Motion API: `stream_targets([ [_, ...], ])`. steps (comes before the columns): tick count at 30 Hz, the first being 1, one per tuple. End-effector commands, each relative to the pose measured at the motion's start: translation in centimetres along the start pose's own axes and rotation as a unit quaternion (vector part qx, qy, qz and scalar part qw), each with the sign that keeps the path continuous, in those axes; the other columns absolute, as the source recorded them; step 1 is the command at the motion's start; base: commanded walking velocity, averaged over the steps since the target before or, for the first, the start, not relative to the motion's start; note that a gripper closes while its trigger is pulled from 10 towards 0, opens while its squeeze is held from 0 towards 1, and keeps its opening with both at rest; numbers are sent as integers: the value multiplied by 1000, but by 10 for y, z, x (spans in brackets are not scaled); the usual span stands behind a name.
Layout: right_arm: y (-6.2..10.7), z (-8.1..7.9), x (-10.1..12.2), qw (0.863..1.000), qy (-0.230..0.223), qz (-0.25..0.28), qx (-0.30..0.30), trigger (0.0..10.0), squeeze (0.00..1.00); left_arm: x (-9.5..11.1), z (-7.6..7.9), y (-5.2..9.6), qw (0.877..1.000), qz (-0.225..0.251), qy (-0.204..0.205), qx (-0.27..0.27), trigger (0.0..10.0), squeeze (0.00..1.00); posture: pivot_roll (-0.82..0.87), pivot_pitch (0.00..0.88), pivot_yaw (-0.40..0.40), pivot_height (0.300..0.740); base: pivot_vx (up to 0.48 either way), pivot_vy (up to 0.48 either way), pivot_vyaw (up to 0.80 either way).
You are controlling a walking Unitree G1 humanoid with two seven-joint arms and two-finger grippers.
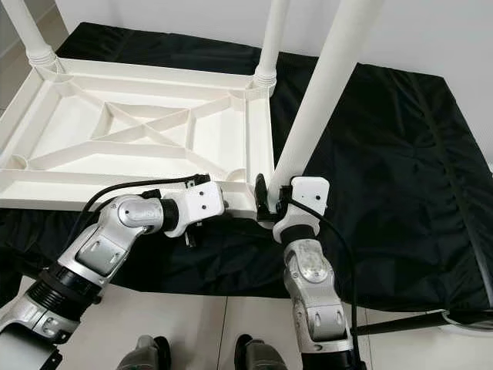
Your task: Building children table
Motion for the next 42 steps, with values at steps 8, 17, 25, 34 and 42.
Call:
stream_targets([
  [8, -5, 13, 10, 987, -6, 7, 159, 10000, 0, 9, -6, 1, 999, 9, -22, 27, 10000, 0, -42, 174, -70, 740, 0, 0, 0],
  [17, -3, 21, 11, 953, -1, -23, 303, 10000, 0, 9, -9, 2, 999, 9, -22, 30, 10000, 0, -43, 178, -62, 740, 0, 0, 0],
  [25, -7, 32, 6, 939, 12, -46, 342, 10000, 0, 9, -9, 2, 999, 9, -22, 30, 10000, 0, -42, 181, -54, 740, 0, 0, 0],
  [34, -23, 54, 5, 929, 44, -62, 361, 9294, 0, 9, -11, 3, 999, 8, -24, 30, 10000, 0, -36, 182, -47, 740, 0, 0, 0],
  [42, -29, 54, 10, 925, 43, -49, 375, 3059, 0, 9, -12, 3, 999, 8, -24, 31, 10000, 0, -35, 181, -47, 740, 0, 0, 0],
])
Point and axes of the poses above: a point about 5 cm out from each wrist's last joint towards the gripper, its own y axis pointing back from the gripper into the wrist, its own x axis along the axis of the wrist's last joint, z = x × y, the point moved 1 cm from there along -y, pointing out of the wrist towards the gripper, and after that the axes turned 2 degrees about -y, right-handed, at the moved point
